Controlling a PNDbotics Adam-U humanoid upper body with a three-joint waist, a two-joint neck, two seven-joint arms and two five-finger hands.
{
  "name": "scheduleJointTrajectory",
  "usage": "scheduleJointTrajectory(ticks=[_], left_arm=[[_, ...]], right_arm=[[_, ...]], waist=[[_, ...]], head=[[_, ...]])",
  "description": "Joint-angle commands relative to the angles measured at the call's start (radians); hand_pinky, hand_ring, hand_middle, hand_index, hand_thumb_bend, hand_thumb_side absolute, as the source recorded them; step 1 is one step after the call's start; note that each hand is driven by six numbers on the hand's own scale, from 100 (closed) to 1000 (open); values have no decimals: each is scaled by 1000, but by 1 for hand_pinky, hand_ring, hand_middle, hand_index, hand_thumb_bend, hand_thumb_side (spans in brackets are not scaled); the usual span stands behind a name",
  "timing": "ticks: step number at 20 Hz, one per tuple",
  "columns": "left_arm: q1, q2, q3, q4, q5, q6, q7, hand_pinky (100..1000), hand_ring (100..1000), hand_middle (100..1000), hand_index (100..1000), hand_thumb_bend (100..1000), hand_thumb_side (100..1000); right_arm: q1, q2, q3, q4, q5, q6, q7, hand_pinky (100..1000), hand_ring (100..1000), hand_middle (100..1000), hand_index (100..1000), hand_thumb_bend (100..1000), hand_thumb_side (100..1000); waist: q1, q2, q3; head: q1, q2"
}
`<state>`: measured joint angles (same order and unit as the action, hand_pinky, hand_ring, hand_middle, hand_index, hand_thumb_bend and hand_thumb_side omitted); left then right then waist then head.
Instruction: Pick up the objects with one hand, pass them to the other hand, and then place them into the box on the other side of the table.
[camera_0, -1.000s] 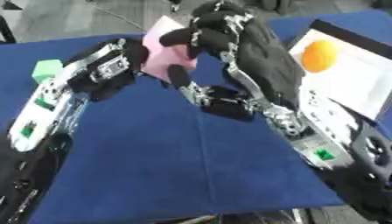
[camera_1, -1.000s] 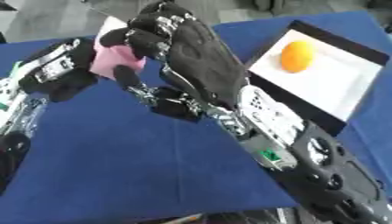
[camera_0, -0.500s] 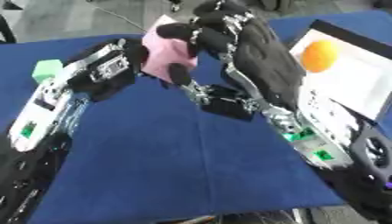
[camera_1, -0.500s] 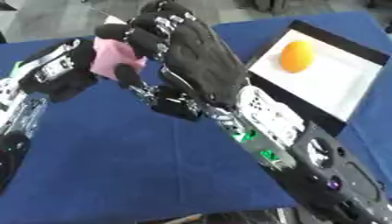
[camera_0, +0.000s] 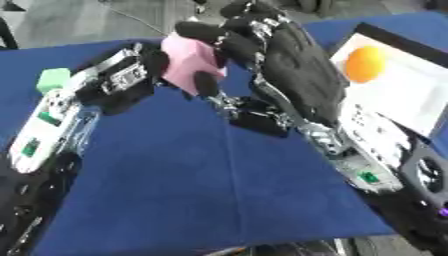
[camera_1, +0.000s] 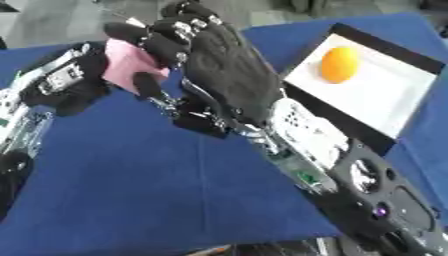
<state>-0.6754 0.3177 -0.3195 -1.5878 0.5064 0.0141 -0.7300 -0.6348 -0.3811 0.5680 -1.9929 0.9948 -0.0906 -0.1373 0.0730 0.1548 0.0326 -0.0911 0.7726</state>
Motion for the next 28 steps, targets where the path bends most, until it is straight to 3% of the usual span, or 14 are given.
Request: scheduleJointTrajectory(ticks=[1,10,18,28], left_arm=[[-10,12,1,-58,13,-27,-11,721,530,497,541,100,521],[18,17,-7,-120,31,-71,-46,727,537,496,541,100,489],[17,15,-21,-161,43,-75,-71,729,540,498,542,100,478],[3,22,-21,-201,44,-95,-81,732,545,501,544,100,448]], right_arm=[[-17,3,-4,-7,7,28,16,724,663,610,901,260,100],[-15,8,-1,-7,-21,61,28,691,629,560,949,189,100],[-19,10,-1,-7,-27,66,29,649,591,345,947,217,100],[-22,10,0,-7,-14,39,79,720,630,334,945,279,100]], waist=[[-2,-16,-1],[-1,-13,-3],[-1,-13,-2],[-1,-16,-3]], head=[[-5,-3],[-7,-3],[-9,-3],[-3,-3]])
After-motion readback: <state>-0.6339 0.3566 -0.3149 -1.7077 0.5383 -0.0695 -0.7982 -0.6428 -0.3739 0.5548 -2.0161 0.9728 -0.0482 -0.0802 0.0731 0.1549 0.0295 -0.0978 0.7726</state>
